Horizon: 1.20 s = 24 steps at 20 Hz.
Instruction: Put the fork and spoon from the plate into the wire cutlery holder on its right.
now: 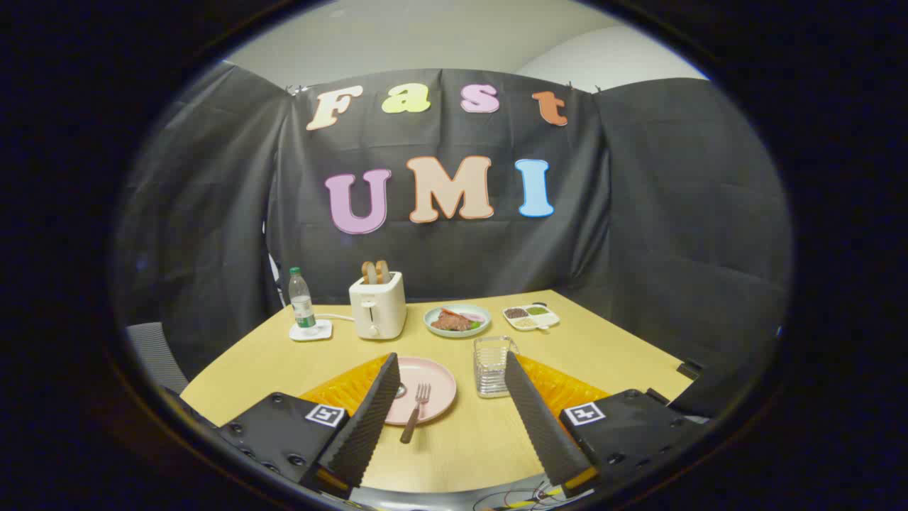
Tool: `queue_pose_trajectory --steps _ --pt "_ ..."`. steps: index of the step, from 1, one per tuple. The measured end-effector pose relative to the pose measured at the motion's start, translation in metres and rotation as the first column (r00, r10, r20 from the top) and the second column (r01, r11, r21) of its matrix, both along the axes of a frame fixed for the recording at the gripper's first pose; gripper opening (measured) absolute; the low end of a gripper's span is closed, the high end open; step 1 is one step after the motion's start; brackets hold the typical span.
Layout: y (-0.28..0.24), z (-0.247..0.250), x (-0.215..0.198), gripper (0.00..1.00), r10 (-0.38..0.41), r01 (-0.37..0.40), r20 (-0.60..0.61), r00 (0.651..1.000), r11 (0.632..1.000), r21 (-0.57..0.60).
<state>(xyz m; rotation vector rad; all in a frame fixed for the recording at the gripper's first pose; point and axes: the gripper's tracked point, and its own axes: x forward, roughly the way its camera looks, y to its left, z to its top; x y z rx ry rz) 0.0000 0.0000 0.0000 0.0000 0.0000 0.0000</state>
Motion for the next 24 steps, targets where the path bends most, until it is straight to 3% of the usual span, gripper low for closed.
queue_pose_trajectory --steps 24 --pt "0.038 -0.071 0.040 0.96 0.064 -0.064 -0.143 0.988 0.998 0.008"
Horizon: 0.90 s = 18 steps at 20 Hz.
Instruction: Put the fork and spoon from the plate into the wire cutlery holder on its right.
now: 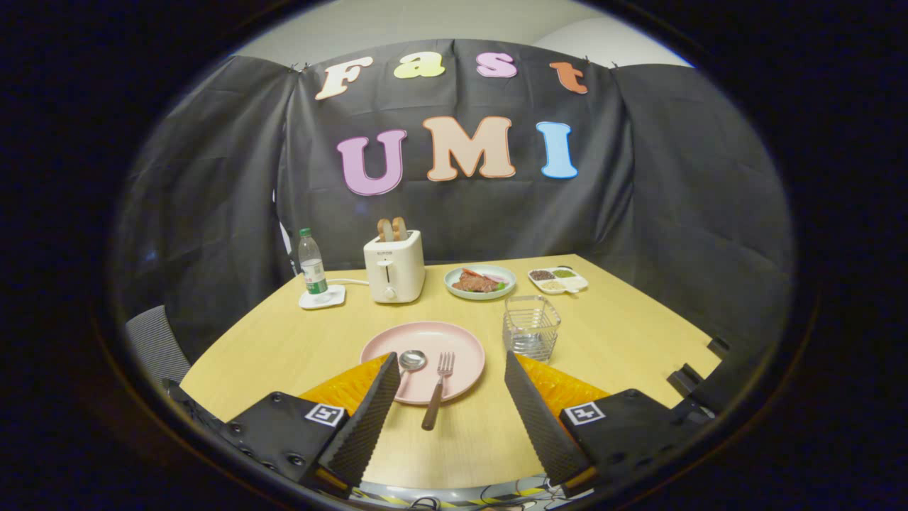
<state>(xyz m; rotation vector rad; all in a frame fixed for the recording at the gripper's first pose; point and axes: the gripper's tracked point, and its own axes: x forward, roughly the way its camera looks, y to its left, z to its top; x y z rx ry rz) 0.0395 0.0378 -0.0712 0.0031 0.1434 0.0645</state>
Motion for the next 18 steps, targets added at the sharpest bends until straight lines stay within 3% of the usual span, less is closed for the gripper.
queue_pose_trajectory --steps 14,18 --pt "0.014 -0.099 0.049 0.96 0.026 -0.040 -0.174 0.984 0.996 -0.077" --pt "0.018 -0.110 0.059 0.89 0.041 -0.055 -0.198 0.979 0.996 -0.067"
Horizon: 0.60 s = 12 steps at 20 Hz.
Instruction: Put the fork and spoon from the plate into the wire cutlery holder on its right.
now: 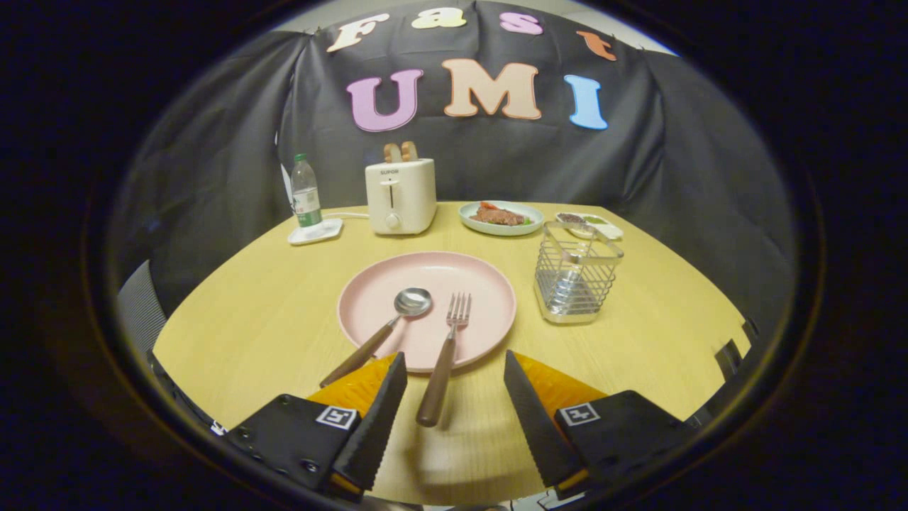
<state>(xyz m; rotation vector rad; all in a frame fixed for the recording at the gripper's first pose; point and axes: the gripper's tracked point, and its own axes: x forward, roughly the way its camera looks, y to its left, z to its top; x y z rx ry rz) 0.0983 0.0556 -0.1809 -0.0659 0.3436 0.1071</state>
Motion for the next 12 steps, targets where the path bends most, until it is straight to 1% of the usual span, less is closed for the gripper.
queue_pose_trajectory --steps 1,4,7,8,9,10,12 --pt "0.001 -0.003 0.000 0.88 0.003 -0.003 -0.008 1.000 1.000 0.003" --pt "-0.002 -0.005 0.005 0.65 -0.007 0.007 -0.010 1.000 1.000 0.008" --pt "0.004 -0.011 0.004 0.42 0.013 -0.013 -0.031 0.999 1.000 0.012" --pt "0.005 -0.008 0.001 0.34 0.012 -0.011 -0.035 0.999 1.000 0.007" --pt "-0.001 -0.011 0.005 0.26 -0.006 0.006 -0.037 0.999 1.000 0.001" --pt "-0.002 -0.013 0.004 0.19 -0.004 0.005 -0.049 0.999 1.000 0.016" --pt "0.000 -0.018 0.004 0.17 -0.005 0.008 -0.071 0.997 0.999 0.038"
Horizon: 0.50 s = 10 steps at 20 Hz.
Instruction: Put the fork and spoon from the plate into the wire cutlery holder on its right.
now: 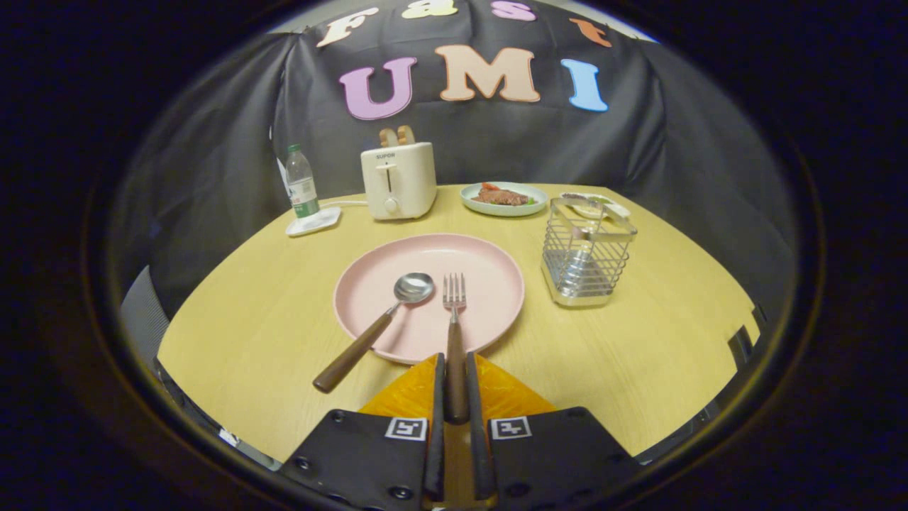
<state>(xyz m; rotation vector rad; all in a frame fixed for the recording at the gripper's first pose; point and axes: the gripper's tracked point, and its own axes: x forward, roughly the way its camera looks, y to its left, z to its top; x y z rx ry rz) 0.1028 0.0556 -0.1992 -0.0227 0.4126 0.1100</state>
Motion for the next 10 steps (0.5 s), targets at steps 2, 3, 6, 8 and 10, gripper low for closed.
queue_pose_trajectory --steps 2,3,6,8,10 --pt "0.000 0.003 0.000 0.15 0.007 -0.007 -0.006 1.000 1.000 -0.007" --pt "-0.003 0.003 0.000 0.13 -0.003 0.003 -0.007 1.000 1.000 -0.016" --pt "-0.004 0.005 -0.002 0.10 -0.004 0.003 -0.016 1.000 1.000 -0.017" --pt "-0.007 0.008 -0.003 0.08 -0.012 0.011 -0.017 1.000 1.000 -0.017" --pt "-0.020 0.016 -0.001 0.06 -0.044 0.044 0.000 0.999 0.998 -0.040"
